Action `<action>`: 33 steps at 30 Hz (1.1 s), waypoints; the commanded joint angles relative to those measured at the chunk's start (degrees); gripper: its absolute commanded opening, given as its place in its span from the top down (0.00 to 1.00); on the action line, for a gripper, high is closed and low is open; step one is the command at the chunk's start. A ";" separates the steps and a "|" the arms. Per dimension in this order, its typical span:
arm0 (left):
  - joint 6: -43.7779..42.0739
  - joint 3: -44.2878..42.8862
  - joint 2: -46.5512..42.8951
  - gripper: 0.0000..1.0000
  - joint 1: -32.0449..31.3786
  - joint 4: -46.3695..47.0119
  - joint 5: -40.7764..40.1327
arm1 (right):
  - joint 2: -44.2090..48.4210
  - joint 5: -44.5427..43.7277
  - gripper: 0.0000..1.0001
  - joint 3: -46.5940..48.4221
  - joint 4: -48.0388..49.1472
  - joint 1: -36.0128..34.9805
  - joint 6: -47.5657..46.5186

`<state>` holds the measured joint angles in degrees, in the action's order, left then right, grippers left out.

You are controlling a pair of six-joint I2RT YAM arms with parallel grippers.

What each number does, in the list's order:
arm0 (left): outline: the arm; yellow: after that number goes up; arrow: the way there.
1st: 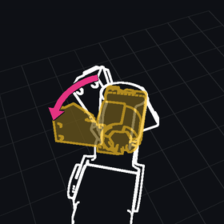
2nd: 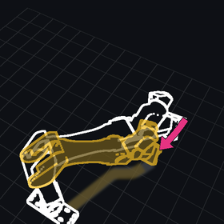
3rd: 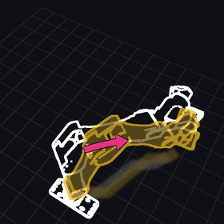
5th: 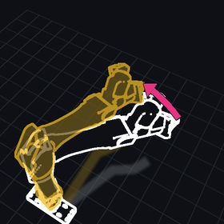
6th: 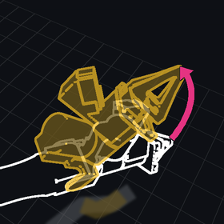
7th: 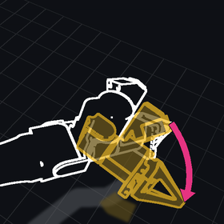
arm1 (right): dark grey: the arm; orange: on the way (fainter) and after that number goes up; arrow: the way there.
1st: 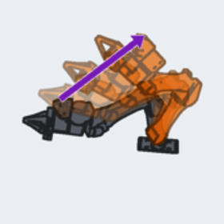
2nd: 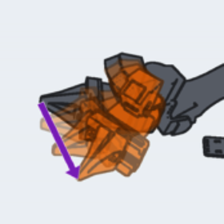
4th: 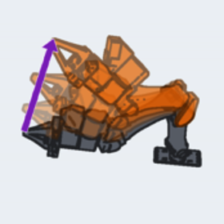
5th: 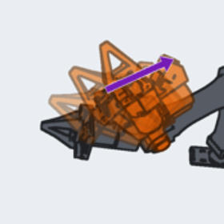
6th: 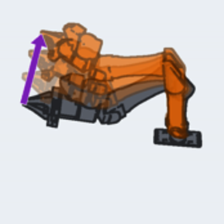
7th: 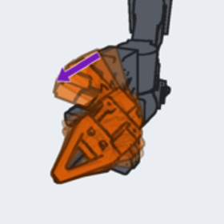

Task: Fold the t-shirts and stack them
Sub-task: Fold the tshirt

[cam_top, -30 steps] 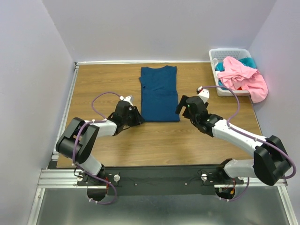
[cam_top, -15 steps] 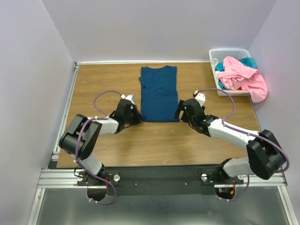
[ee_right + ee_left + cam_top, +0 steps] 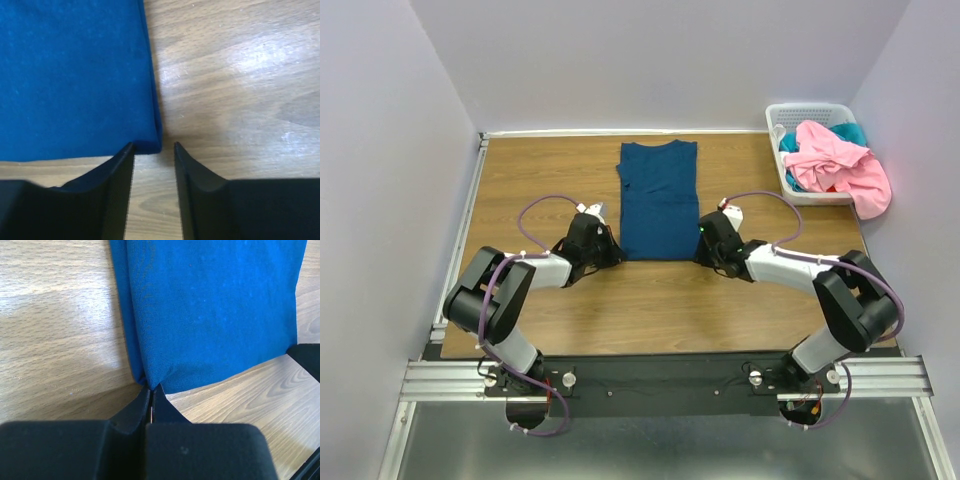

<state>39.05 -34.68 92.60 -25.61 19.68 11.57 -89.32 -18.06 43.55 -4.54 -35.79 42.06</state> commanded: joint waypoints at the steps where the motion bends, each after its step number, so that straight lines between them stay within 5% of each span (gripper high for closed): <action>1: -0.73 1.01 -0.66 1.00 -0.32 -0.17 -1.11 | -2.61 0.66 0.59 2.59 -0.12 -0.16 0.30; 9: -0.64 1.54 -1.28 1.00 -0.41 -0.17 -1.55 | -5.34 2.33 0.75 3.47 0.84 -0.16 -0.40; 15: -0.46 2.50 -1.72 1.00 -0.41 -0.17 -1.38 | -4.47 3.29 0.99 0.85 1.55 -0.16 0.12; 19: 0.67 5.58 -5.48 1.00 -1.20 -0.87 -1.29 | 0.89 8.29 0.99 -4.16 1.37 -0.24 -0.40; 26: 4.45 14.54 -25.31 1.00 -3.92 -6.75 -4.18 | 14.68 25.60 0.99 -14.00 1.37 -1.82 -0.93; 33: 6.39 14.99 -46.96 1.00 -6.39 -19.58 -9.20 | 28.66 41.51 0.99 -13.77 -3.00 -2.18 -4.79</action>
<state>43.86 -19.49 53.78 -31.44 7.05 6.74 -66.39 12.38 28.21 -3.97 -37.56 40.36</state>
